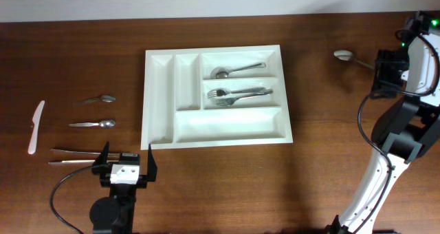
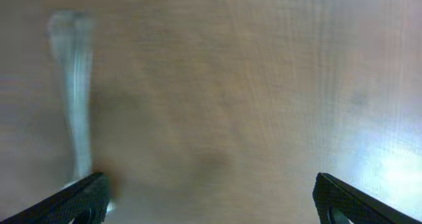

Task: Pack container
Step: 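Move the right gripper back over the last spoon on the right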

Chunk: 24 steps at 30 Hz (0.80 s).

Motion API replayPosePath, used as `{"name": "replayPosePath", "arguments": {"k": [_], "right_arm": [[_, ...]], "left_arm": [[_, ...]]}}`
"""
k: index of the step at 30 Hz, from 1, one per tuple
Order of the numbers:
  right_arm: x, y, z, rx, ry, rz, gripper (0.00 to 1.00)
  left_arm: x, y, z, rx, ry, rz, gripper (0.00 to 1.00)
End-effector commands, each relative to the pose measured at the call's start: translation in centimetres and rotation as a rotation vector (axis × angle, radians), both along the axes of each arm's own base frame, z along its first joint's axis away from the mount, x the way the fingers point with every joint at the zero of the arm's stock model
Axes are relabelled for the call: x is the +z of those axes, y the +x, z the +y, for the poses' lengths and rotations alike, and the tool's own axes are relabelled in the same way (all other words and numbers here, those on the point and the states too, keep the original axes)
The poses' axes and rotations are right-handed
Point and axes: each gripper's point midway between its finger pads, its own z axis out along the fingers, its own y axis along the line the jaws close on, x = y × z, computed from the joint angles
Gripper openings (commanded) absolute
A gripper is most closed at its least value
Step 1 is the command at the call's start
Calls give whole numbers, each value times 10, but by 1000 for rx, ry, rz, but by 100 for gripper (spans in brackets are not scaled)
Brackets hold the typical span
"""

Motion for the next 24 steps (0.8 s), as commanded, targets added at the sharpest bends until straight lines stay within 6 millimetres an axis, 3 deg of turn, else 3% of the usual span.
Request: {"name": "replayPosePath", "arguments": {"k": [1, 4, 7, 10, 18, 23, 24], "right_arm": [[28, 37, -11, 134, -70, -187, 99], [36, 59, -13, 144, -75, -288, 97], [34, 61, -15, 80, -69, -294, 94], [26, 64, -17, 75, -69, -290, 96], [-23, 62, -10, 78, 6, -222, 99], [-27, 72, -12, 156, -16, -257, 100], [-26, 77, -14, 196, -35, -278, 96]], "left_arm": [[-1, 0, 2, 6, 12, -1, 99], [-1, 0, 2, 6, 12, -1, 99], [-1, 0, 2, 6, 12, -1, 99], [-1, 0, 2, 6, 12, -1, 99], [-1, 0, 2, 6, 12, -1, 99], [-1, 0, 2, 6, 12, -1, 99], [-1, 0, 2, 6, 12, -1, 99]]}}
